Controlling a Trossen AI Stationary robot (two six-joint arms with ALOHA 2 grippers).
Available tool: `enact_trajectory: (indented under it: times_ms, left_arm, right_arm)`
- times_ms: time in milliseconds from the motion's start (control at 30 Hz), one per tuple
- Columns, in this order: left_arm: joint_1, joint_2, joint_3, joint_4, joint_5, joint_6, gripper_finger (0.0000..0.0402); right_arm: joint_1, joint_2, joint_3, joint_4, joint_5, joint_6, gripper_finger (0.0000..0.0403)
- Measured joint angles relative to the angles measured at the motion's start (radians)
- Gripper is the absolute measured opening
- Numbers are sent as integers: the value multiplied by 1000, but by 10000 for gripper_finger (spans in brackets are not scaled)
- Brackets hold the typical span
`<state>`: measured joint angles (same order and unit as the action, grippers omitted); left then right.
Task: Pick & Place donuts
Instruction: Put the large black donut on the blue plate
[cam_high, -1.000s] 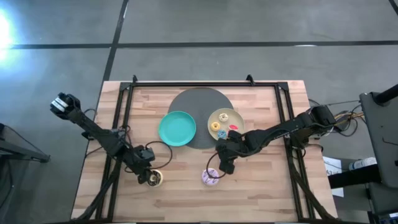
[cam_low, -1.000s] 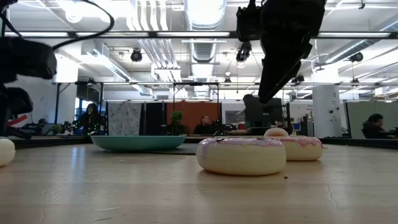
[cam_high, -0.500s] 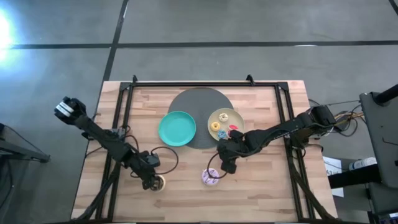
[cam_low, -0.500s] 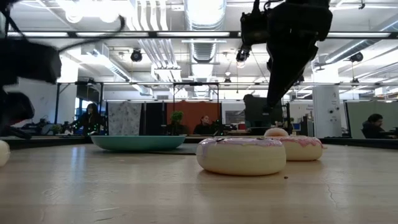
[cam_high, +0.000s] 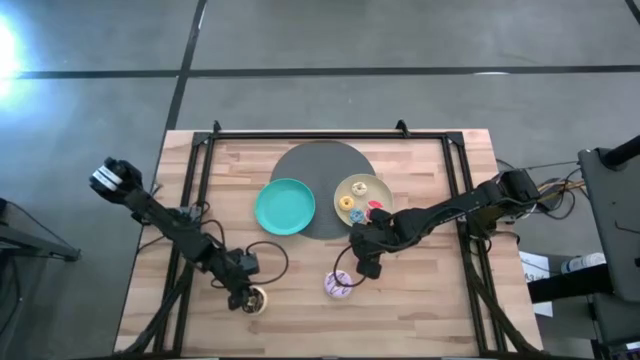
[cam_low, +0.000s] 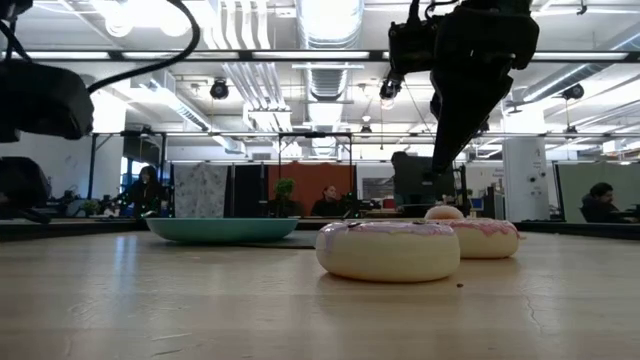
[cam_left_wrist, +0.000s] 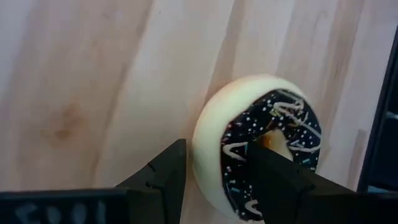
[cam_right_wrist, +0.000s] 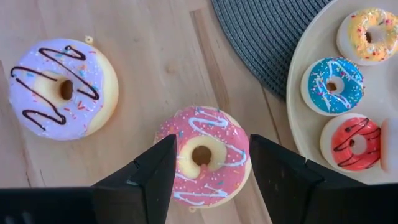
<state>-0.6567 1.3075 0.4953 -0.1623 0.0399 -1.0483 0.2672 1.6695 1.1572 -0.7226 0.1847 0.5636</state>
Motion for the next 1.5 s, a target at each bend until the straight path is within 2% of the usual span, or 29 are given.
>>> enact_trajectory:
  times_ms: [133, 367, 433, 567, 733, 900, 1000, 1067, 1167, 1300, 1400, 1500]
  left_arm:
    - [-1, 20, 1, 56, 47, 0, 140]
    - [-2, 112, 36, 2, 1, 9, 129]
    - [-2, 137, 49, -8, 0, 34, 107]
    - [4, 162, 91, -31, -1, 96, 25]
    - [64, 108, 125, -135, 8, 159, 4]
    - [266, -84, 174, -289, -2, 283, 2]
    - [464, -163, 225, -342, -57, 432, 1]
    - [626, -165, 260, -365, -46, 536, 1]
    - [828, -114, 293, -377, -21, 681, 1]
    - [1033, 23, 312, -368, 8, 820, 1]
    - [1139, 113, 315, -344, 60, 842, 9]
    - [1183, 162, 332, -278, 96, 831, 41]
  right_arm:
    - [0, 0, 0, 0, 1, 0, 194]
    - [0, 0, 0, -4, 24, 8, 194]
    - [0, 0, 0, -4, 24, 19, 194]
    - [3, -35, 2, 0, 82, 51, 194]
    - [-6, -135, 0, -2, 178, 76, 194]
    - [-34, -223, -14, -31, 191, 63, 194]
    - [-37, -264, -29, -51, 249, 62, 194]
    - [-41, -286, -45, -54, 274, 62, 194]
    - [-42, -306, -74, -50, 288, 69, 194]
    - [-41, -308, -104, -49, 289, 73, 194]
    - [-41, -306, -120, -39, 286, 88, 194]
    - [-41, -306, -137, -25, 238, 99, 194]
